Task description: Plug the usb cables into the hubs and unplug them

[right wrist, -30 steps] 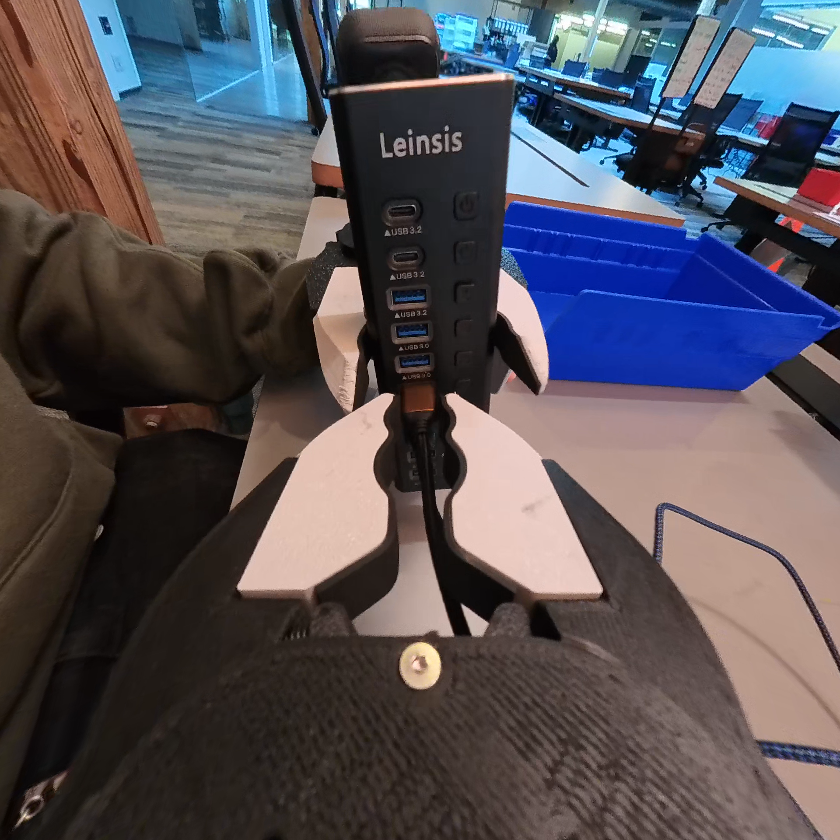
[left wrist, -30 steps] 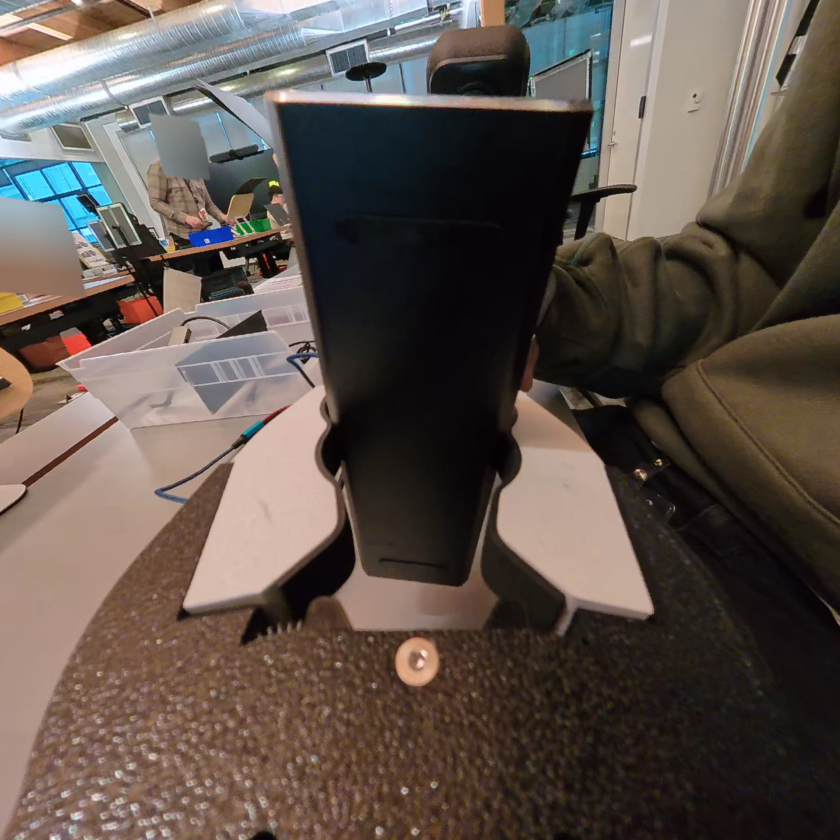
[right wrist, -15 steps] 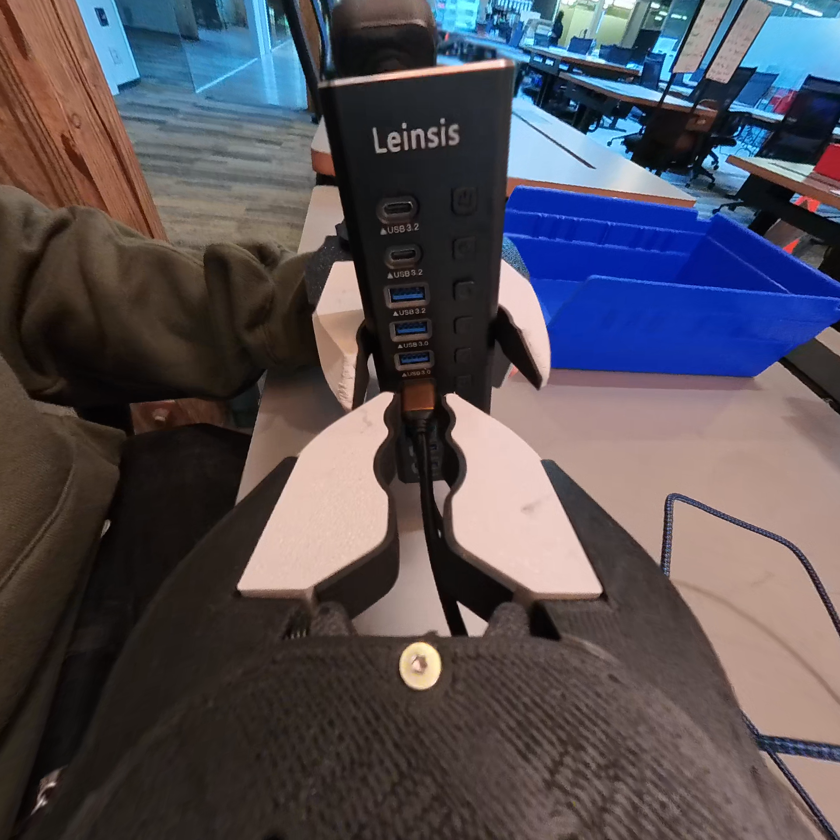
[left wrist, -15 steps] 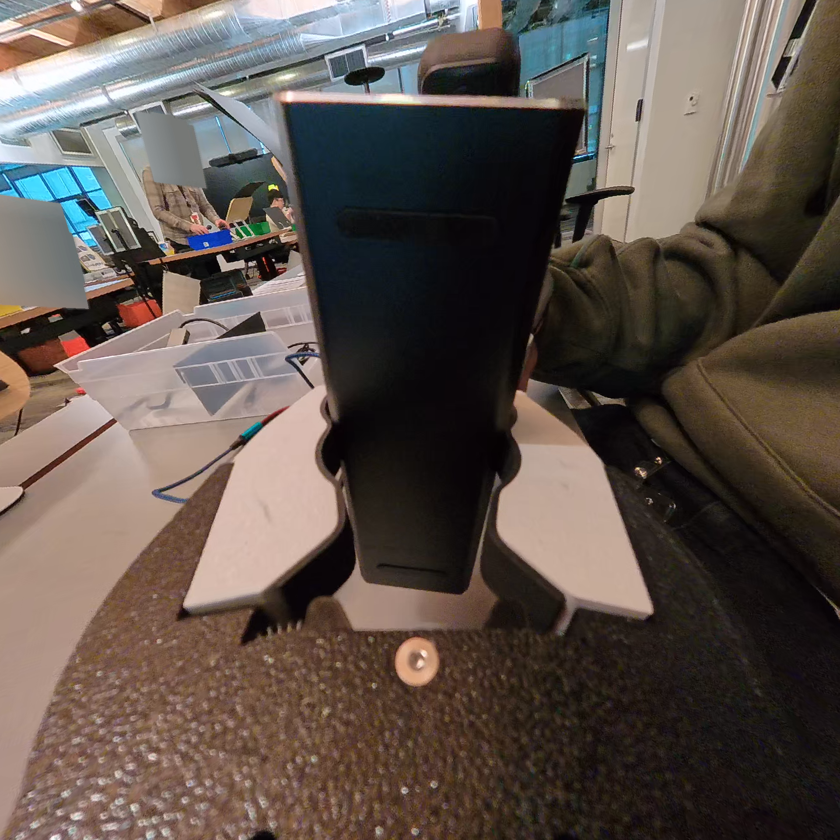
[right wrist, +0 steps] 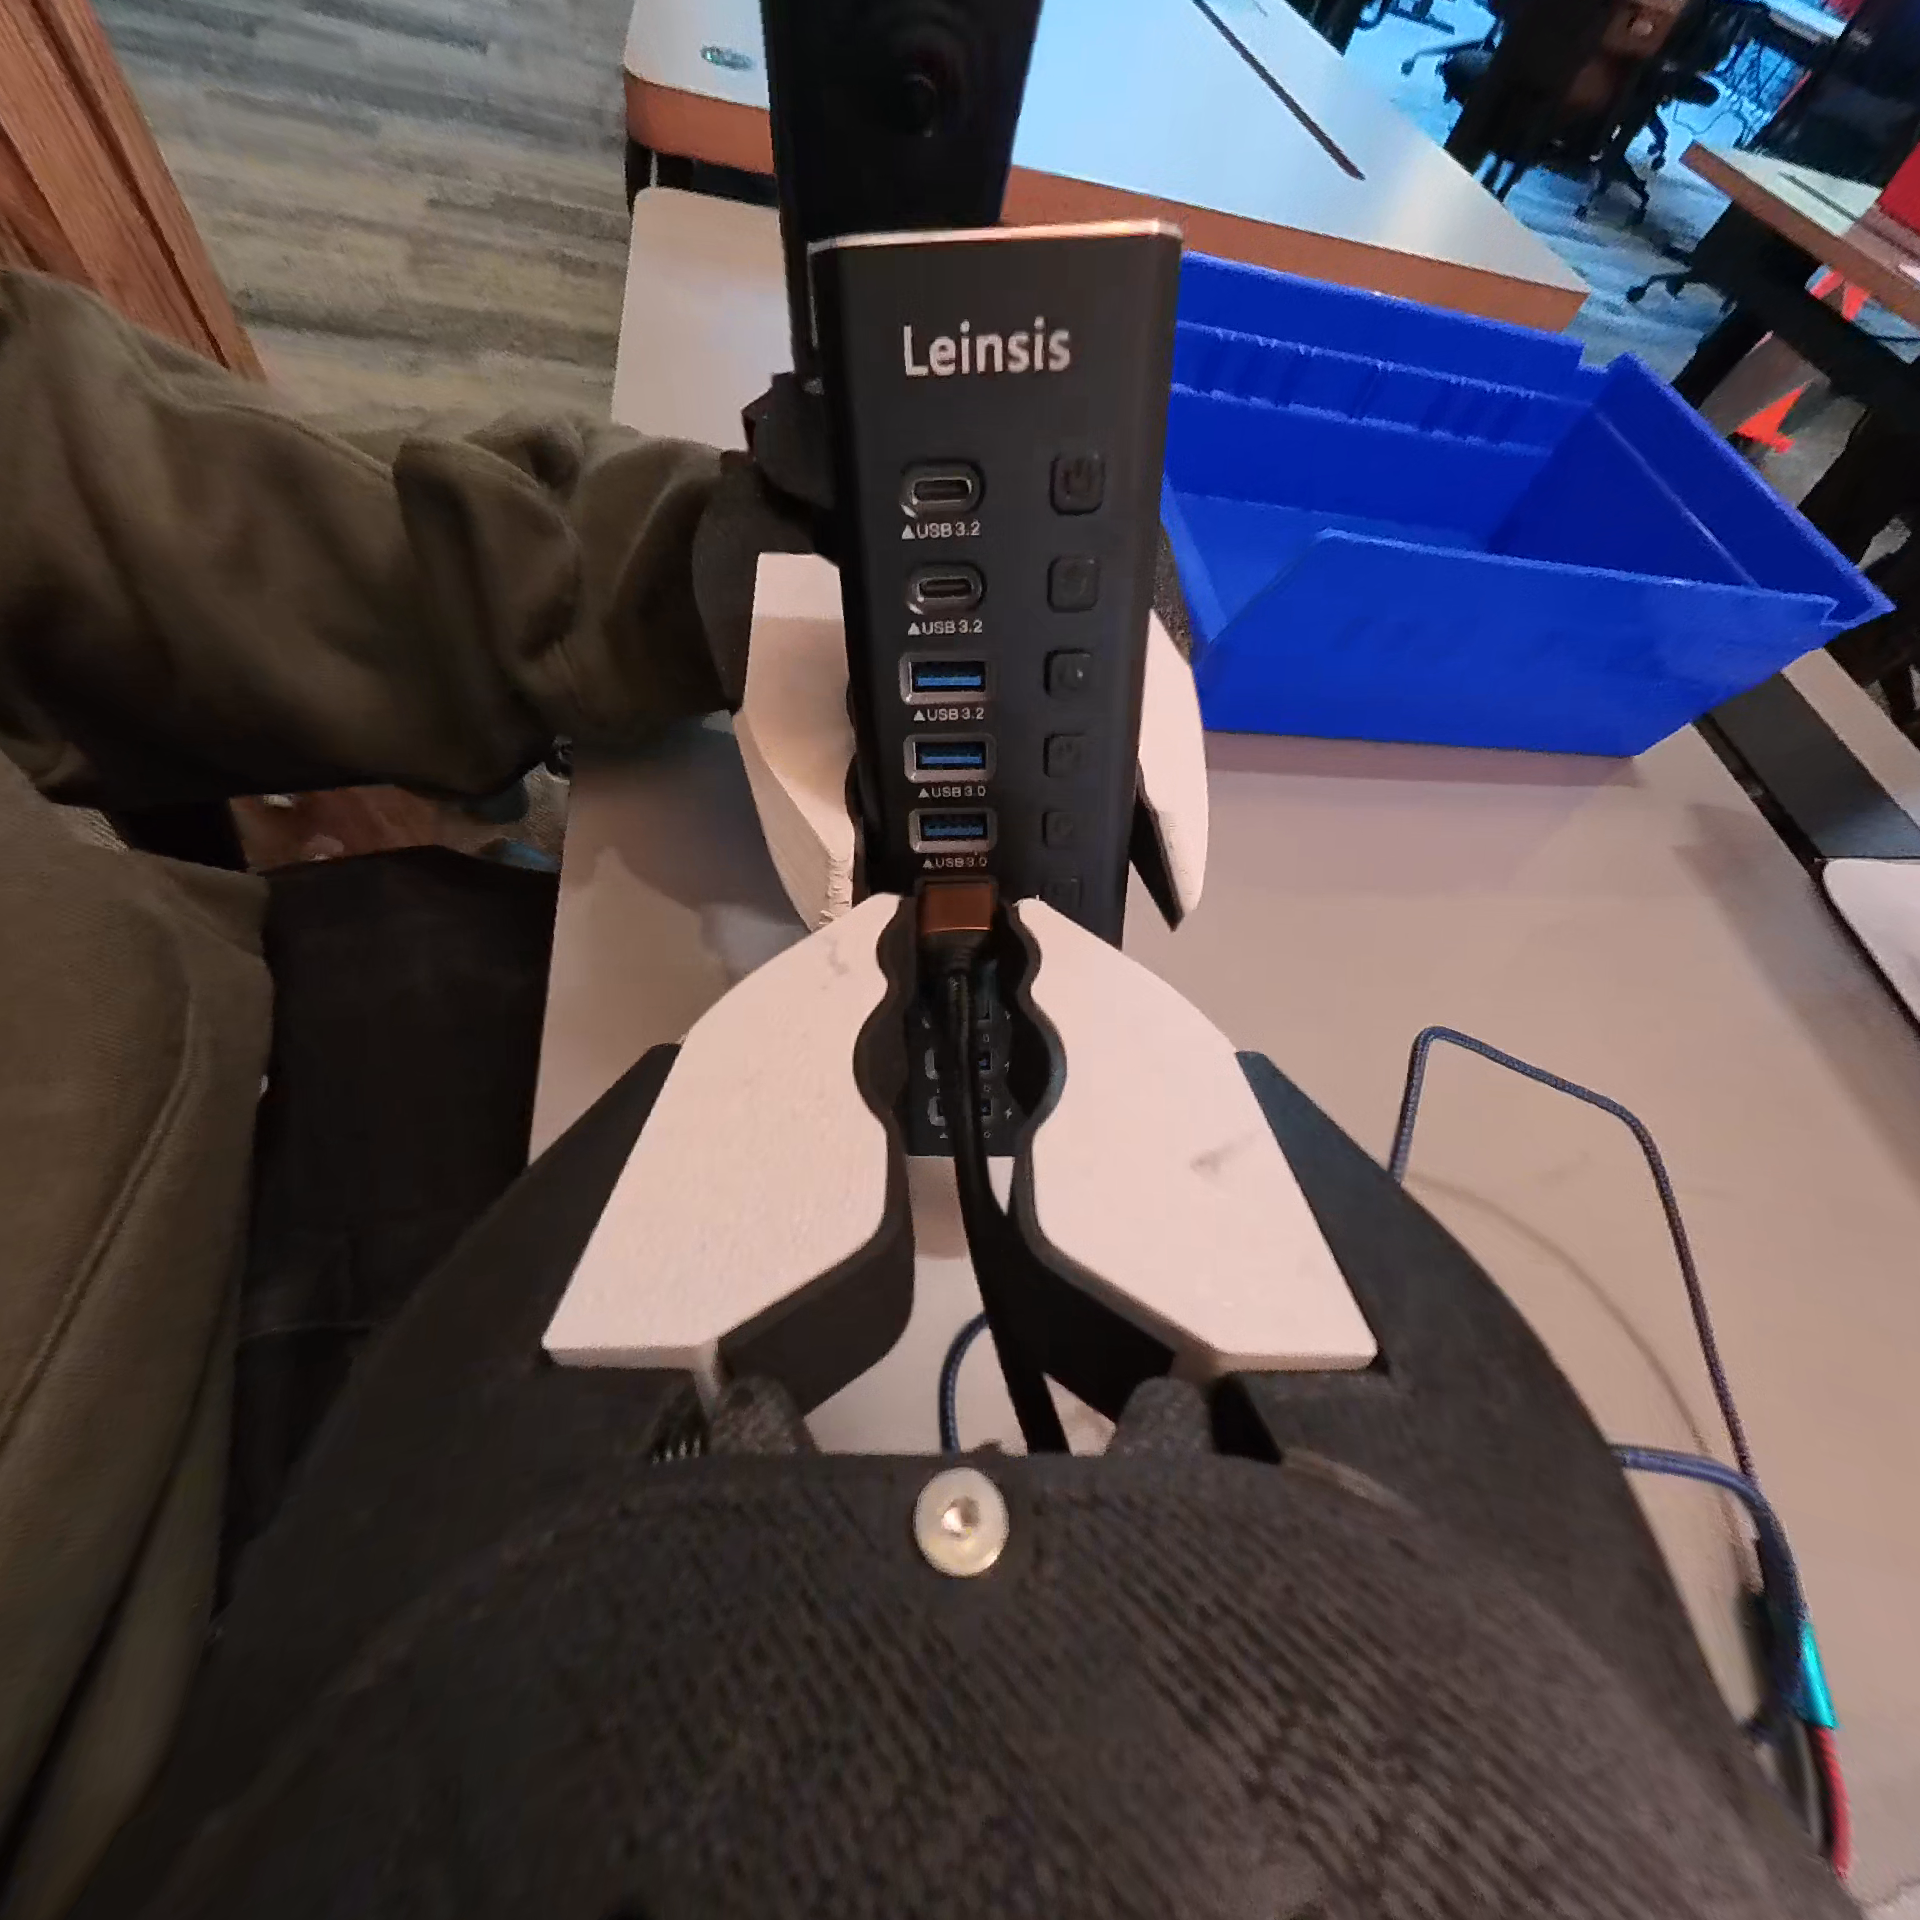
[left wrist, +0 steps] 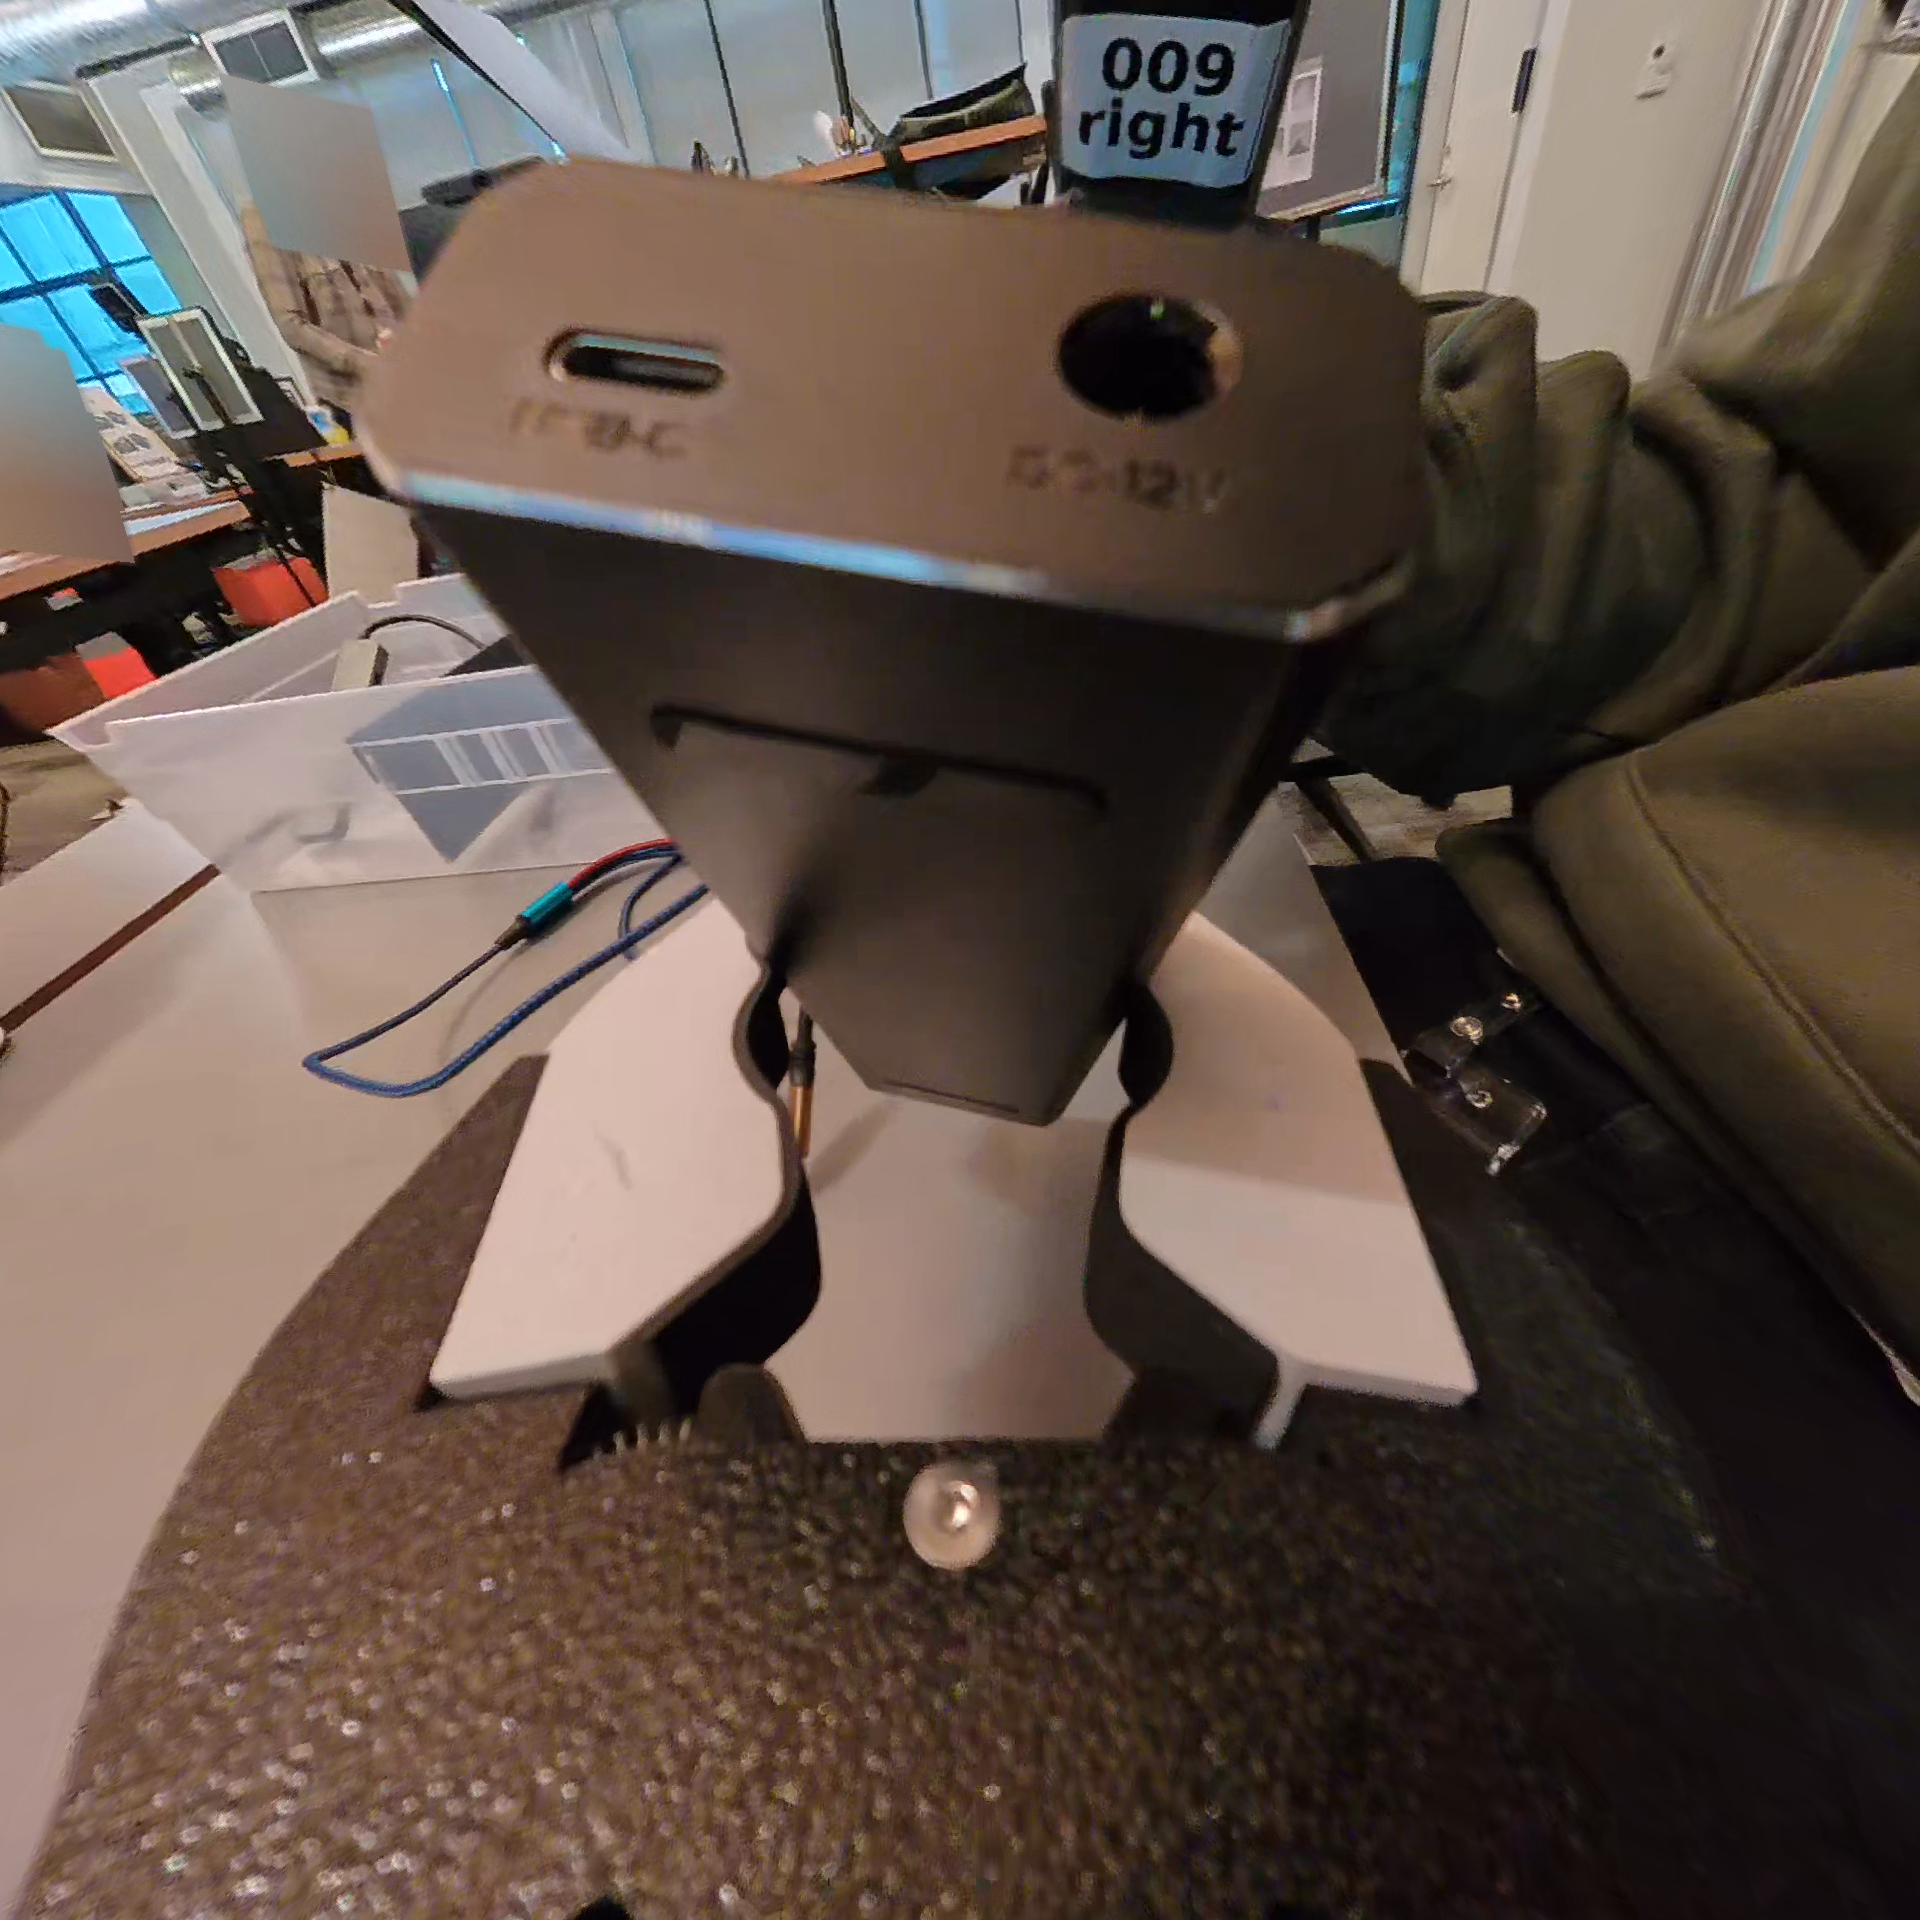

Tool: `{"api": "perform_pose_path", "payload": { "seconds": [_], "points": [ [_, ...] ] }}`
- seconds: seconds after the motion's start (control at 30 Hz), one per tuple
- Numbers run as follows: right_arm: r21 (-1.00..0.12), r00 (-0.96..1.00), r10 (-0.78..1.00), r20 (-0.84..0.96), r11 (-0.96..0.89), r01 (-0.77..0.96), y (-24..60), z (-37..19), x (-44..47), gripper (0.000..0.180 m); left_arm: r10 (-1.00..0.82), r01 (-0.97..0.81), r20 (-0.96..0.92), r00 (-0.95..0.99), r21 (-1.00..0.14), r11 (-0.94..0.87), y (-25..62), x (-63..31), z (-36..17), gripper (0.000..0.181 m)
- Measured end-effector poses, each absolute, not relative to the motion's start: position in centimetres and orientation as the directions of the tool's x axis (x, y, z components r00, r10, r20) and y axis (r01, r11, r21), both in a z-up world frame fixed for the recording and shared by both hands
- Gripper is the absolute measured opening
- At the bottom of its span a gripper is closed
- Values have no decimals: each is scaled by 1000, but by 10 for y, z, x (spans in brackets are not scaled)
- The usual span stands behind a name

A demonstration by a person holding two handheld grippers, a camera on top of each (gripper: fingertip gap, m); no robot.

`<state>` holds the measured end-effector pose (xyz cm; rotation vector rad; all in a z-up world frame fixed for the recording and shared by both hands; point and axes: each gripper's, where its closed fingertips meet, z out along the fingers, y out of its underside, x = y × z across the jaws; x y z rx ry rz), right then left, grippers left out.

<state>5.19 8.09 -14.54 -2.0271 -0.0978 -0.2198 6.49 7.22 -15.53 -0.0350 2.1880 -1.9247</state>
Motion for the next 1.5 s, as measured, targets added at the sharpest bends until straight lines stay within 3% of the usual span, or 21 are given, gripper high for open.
{"api": "perform_pose_path", "payload": {
  "seconds": [0.03,0.23,0.43,0.57,1.13,1.23,1.4,1.5],
  "points": [
    [-886,981,-27,193,-434,162,81,-146,52,15,-167,138,-160,-973,-981,137,72,64,-155,61],
    [-877,986,31,162,-453,159,77,-153,49,15,-148,148,-183,-972,-965,217,70,63,-164,62],
    [-929,994,74,84,-356,105,76,-139,45,15,-110,132,-143,-984,-986,98,72,53,-149,60],
    [-940,999,16,36,-339,40,76,-142,57,15,-193,183,-208,-959,-973,140,73,65,-145,60],
    [-846,994,-2,112,-525,95,55,-131,54,15,-198,169,-195,-961,-975,143,57,64,-137,60],
    [-815,983,29,180,-555,166,55,-129,50,15,-180,181,-208,-961,-971,155,56,60,-136,60],
    [-933,998,46,45,-354,59,69,-112,43,14,-179,191,-190,-965,-982,16,65,52,-108,60],
    [-941,996,64,58,-331,76,71,-115,40,14,-168,191,-186,-968,-981,-15,63,47,-104,60]
  ]
}}
